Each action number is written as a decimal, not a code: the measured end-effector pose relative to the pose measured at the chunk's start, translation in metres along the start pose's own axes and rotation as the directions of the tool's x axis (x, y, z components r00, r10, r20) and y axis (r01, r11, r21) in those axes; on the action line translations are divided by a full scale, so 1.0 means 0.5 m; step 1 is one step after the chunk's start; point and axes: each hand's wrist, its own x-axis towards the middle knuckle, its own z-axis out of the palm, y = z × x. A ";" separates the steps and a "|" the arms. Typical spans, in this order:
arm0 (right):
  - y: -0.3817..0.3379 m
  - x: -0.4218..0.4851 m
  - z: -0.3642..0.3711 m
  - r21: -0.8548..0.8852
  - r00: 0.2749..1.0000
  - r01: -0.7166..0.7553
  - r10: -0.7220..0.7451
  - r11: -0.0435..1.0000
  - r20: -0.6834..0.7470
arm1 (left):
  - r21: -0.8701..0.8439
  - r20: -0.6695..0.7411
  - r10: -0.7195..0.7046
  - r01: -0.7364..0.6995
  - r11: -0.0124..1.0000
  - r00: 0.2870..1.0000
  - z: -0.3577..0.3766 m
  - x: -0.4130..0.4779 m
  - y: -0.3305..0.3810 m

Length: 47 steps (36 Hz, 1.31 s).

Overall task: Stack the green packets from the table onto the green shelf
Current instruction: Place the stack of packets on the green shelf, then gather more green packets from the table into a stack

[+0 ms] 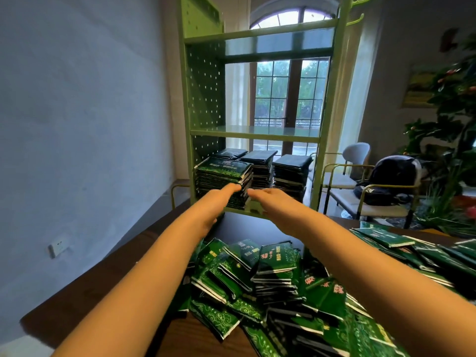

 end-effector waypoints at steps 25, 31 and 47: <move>0.203 -0.369 -0.223 -0.630 0.979 0.173 -0.202 0.757 0.026 | 0.405 0.483 0.174 -0.395 0.825 0.858 0.298 -0.186 -0.085; 0.281 -0.410 -0.296 -0.669 0.987 0.067 -0.145 0.741 -0.063 | 0.503 0.550 0.111 -0.434 0.747 0.828 0.375 -0.199 -0.131; 0.388 -0.493 -0.317 -0.837 0.980 0.003 -0.167 0.547 -0.106 | 0.755 0.631 0.030 -0.622 0.208 0.775 0.450 -0.271 -0.229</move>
